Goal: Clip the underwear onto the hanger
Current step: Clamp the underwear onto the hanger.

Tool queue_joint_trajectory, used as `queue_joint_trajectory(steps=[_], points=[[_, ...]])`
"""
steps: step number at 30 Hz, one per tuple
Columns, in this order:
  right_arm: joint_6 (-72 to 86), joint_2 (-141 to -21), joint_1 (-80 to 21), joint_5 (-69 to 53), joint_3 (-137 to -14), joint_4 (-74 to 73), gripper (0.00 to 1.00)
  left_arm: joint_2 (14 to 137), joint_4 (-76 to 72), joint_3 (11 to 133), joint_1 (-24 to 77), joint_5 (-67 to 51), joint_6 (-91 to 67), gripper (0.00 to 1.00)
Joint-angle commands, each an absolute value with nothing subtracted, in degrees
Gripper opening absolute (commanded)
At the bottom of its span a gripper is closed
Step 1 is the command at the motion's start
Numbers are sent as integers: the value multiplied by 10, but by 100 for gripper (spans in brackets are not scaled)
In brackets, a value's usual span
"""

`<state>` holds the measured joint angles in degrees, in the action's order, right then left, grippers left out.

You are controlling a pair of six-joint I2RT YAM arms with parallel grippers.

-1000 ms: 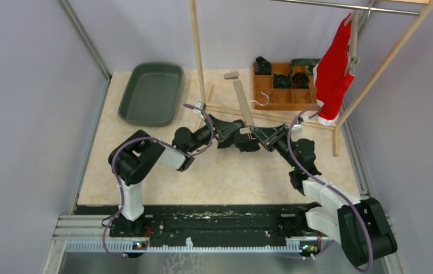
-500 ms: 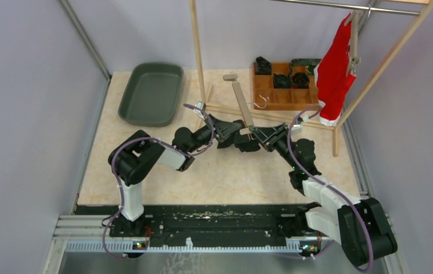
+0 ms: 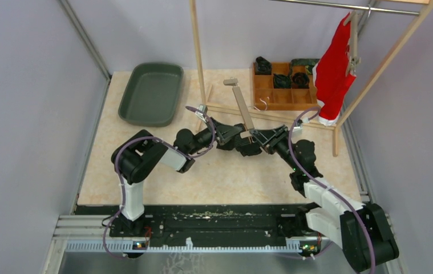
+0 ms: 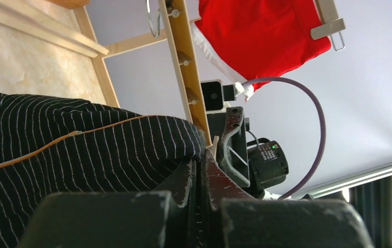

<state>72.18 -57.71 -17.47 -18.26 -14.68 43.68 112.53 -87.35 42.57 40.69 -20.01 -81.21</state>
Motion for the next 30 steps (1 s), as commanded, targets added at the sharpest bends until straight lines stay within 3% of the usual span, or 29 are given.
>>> queue_joint_trajectory(steps=[1, 5, 11, 20, 25, 30], points=[[696, -539, -184, -189, -149, 422, 29, 1147, -1018, 414, 411, -210, -818, 0], [674, -514, -184, -187, -152, 358, 29, 1167, -1026, 411, 412, -220, -827, 0], [618, -446, -184, -165, -174, 176, 40, 1189, -1024, 412, 413, -239, -838, 0], [587, -339, -184, -138, -197, -23, 42, 1225, -1026, 420, 439, -276, -865, 0], [544, -285, -183, -66, -237, -160, 45, 1231, -1025, 415, 465, -292, -872, 0], [470, -284, -183, 3, -282, -199, 47, 1248, -1024, 415, 501, -301, -878, 0]])
